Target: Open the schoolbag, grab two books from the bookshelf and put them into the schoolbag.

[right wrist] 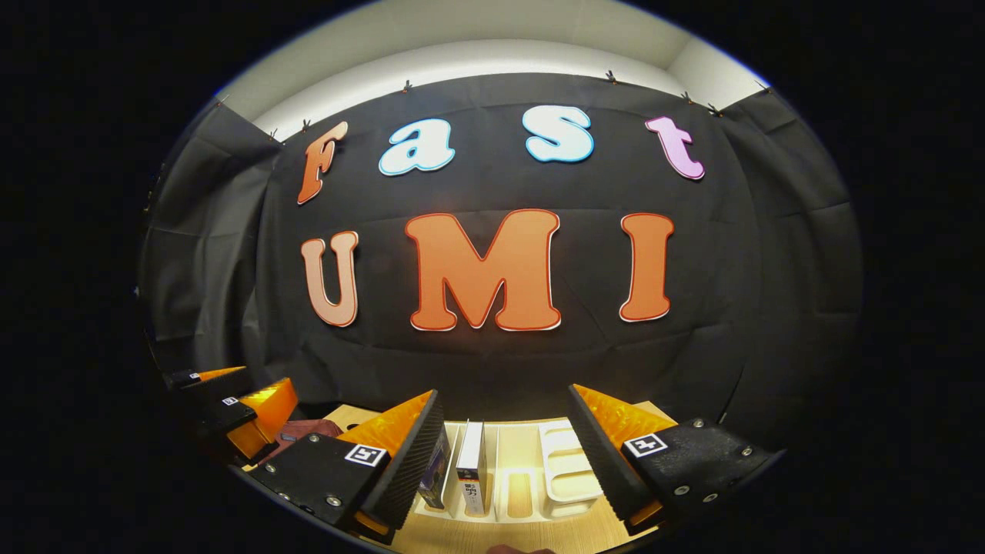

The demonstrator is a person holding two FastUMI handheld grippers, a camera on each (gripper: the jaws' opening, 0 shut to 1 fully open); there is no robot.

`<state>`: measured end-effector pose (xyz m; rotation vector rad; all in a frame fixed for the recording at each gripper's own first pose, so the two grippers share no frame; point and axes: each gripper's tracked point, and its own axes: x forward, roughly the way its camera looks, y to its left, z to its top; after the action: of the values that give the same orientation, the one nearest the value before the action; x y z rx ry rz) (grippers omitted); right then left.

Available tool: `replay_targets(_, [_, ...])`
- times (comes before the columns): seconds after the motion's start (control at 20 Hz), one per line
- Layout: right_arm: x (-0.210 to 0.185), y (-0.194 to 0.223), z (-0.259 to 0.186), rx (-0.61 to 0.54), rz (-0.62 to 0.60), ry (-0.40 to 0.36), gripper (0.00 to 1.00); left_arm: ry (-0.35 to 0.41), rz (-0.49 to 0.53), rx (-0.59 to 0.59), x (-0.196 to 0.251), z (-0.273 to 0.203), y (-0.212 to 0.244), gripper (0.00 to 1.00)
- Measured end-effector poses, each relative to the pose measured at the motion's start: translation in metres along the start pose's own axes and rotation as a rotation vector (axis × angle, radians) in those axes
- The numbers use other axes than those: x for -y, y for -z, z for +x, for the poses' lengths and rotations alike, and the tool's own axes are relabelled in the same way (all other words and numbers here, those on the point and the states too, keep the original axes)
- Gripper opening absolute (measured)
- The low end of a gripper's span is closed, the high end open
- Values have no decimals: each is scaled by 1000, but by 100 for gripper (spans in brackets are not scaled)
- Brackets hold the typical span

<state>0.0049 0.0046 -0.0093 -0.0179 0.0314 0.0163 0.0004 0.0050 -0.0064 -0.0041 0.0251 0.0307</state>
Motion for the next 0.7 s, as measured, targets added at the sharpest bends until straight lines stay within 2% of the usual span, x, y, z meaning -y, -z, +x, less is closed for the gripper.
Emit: replay_targets(0.7, [-1,3,3,-17,8,1,96,10,-4,-18,2,-1,5,95])
